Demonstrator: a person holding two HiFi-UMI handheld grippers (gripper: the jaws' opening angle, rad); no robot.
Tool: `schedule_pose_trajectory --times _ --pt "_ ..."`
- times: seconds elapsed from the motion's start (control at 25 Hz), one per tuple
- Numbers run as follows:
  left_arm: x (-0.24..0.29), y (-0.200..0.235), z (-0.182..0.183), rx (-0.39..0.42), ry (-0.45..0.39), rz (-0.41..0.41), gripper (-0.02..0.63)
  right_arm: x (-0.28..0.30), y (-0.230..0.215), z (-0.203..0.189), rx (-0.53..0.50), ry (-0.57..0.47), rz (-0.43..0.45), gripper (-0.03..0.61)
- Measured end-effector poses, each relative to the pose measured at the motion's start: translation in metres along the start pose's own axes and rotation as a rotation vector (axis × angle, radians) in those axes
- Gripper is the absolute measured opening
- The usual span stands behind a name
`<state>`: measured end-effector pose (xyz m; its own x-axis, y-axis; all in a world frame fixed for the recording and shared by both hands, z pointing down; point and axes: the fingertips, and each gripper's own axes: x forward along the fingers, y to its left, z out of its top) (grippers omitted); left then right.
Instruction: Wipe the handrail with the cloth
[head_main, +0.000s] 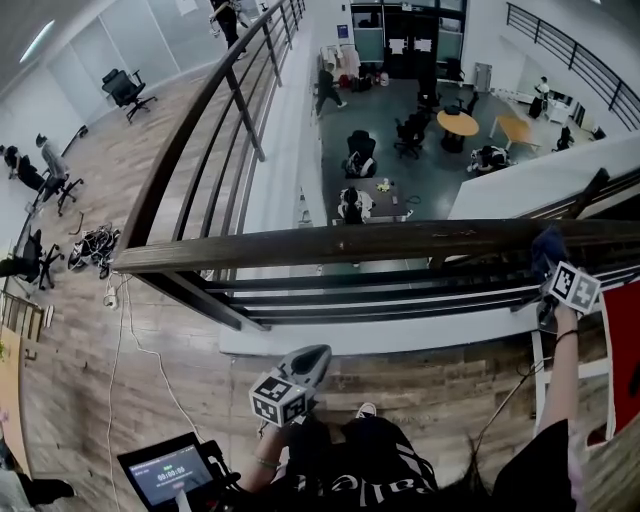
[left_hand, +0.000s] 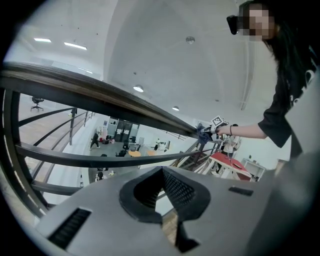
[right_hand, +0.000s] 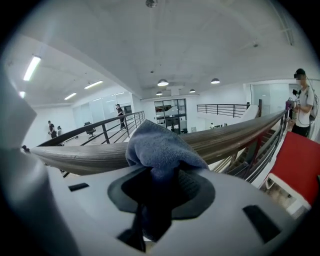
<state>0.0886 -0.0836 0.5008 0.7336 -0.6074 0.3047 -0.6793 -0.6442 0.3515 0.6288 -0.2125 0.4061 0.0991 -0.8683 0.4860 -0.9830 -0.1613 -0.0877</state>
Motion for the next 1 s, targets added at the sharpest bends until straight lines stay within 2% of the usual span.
schedule_pose_trajectory --times 0.16,0.24,0.48,0.6,0.84,1.0 --pt "0.005 0.002 -0.002 0.002 -0.008 -0.007 0.000 0.000 0.031 -0.027 0.025 0.004 0.052 0.103" --pt "-0.002 0.009 -0.002 0.004 -0.019 -0.013 0.000 -0.008 0.067 -0.043 0.002 0.026 0.068 0.103" --pt "-0.061 0.057 0.014 0.002 -0.043 -0.012 0.000 0.000 0.223 -0.096 -0.050 0.099 0.225 0.103" --pt "-0.078 0.076 0.003 -0.019 -0.058 -0.019 0.000 0.009 0.284 -0.129 -0.034 0.129 0.271 0.103" --pt "-0.120 0.121 -0.025 -0.015 -0.045 0.039 0.000 0.015 0.414 -0.191 -0.019 0.173 0.408 0.103" --pt "-0.169 0.170 -0.016 -0.051 -0.079 0.056 0.000 0.010 0.540 -0.213 -0.030 0.210 0.494 0.103"
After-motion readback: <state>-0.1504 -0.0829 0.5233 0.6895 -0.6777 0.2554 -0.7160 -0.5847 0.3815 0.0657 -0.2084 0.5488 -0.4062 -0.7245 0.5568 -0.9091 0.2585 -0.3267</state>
